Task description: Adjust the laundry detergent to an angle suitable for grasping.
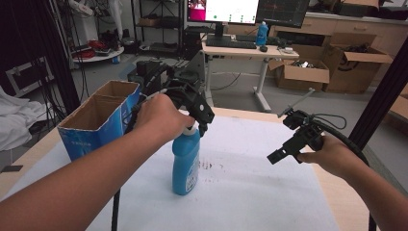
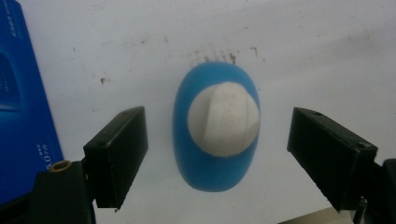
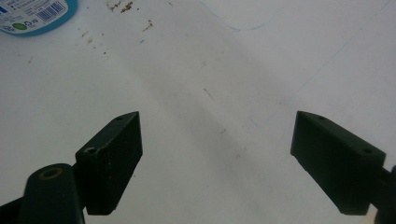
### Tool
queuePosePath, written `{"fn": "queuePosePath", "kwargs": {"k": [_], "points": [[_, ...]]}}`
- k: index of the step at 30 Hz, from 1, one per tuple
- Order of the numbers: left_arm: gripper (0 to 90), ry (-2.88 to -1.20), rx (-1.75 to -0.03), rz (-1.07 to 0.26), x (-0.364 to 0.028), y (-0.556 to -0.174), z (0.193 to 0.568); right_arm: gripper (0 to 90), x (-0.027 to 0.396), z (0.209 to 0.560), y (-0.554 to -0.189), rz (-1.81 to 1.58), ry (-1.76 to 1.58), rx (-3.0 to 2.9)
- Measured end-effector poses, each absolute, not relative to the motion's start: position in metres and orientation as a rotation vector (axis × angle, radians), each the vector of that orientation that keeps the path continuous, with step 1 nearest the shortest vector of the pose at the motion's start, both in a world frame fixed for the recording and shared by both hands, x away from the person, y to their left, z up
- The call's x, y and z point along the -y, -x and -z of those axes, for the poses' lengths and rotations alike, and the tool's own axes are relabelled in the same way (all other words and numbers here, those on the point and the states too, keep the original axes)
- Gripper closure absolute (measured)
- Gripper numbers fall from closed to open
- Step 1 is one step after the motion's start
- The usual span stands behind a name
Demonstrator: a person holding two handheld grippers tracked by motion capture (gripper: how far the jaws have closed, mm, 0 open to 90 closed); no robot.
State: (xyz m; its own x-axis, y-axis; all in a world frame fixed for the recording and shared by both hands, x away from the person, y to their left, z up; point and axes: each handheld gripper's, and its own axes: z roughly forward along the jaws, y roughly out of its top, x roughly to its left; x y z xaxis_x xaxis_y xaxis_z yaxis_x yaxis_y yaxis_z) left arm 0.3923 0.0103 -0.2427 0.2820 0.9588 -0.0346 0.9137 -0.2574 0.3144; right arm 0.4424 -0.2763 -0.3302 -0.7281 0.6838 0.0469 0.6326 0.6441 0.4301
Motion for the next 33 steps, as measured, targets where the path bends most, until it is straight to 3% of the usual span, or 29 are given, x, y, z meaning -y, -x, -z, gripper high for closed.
{"fn": "queuePosePath", "kwargs": {"k": [33], "points": [[20.7,-2.311,-1.749,-0.176,-0.006,-0.406,0.288,16.9,0.279,0.342,-0.446,-0.636,-1.129,-2.751]]}}
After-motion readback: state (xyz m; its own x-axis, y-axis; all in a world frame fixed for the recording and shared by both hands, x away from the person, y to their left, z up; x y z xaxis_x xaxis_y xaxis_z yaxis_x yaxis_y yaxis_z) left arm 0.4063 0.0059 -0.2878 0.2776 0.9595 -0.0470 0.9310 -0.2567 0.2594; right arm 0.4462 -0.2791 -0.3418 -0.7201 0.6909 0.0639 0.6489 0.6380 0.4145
